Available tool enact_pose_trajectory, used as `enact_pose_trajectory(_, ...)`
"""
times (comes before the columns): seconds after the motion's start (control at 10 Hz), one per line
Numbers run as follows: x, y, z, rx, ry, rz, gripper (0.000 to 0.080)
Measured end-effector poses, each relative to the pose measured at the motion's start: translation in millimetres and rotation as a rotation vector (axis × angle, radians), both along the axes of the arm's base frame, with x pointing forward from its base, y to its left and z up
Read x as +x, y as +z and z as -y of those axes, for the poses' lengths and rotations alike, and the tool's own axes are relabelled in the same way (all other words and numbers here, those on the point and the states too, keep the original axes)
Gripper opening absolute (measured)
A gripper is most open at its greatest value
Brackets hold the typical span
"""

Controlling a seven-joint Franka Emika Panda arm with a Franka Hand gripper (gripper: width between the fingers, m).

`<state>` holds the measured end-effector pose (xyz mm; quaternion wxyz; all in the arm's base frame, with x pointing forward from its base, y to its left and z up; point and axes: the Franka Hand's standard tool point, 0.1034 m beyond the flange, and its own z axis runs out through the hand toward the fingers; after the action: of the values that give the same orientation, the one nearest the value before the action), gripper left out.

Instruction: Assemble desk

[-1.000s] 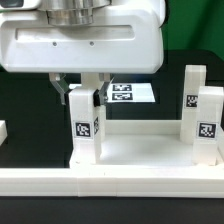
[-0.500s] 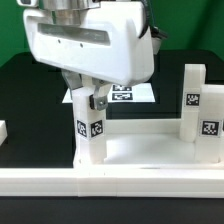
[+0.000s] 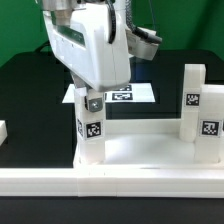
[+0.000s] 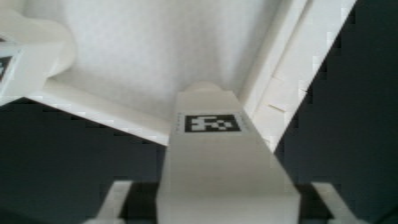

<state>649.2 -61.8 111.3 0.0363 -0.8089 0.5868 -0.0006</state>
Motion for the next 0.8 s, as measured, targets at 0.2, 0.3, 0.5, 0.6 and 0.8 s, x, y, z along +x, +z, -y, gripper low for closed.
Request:
enact_pose_trajectory(0.2, -0.1, -0.1, 0.1, -0.003, 0.055, 0.003, 0.029)
enact_pose_trajectory(0.3, -2.2, -0.2, -1.4, 0.001, 0.072, -0.012, 0.0481)
enact_pose_trajectory(0.5, -3.2, 3.8, -4.1, -0.003, 0.288, -0.031, 0.0592)
enact_pose_trajectory(0.6, -2.5, 4.5, -4.4, -0.005, 0.402, -0.022, 0.0638)
enact_pose_trajectory(0.8, -2.1, 5.2, -3.2, -0.01, 0.597, -0.008, 0.0646)
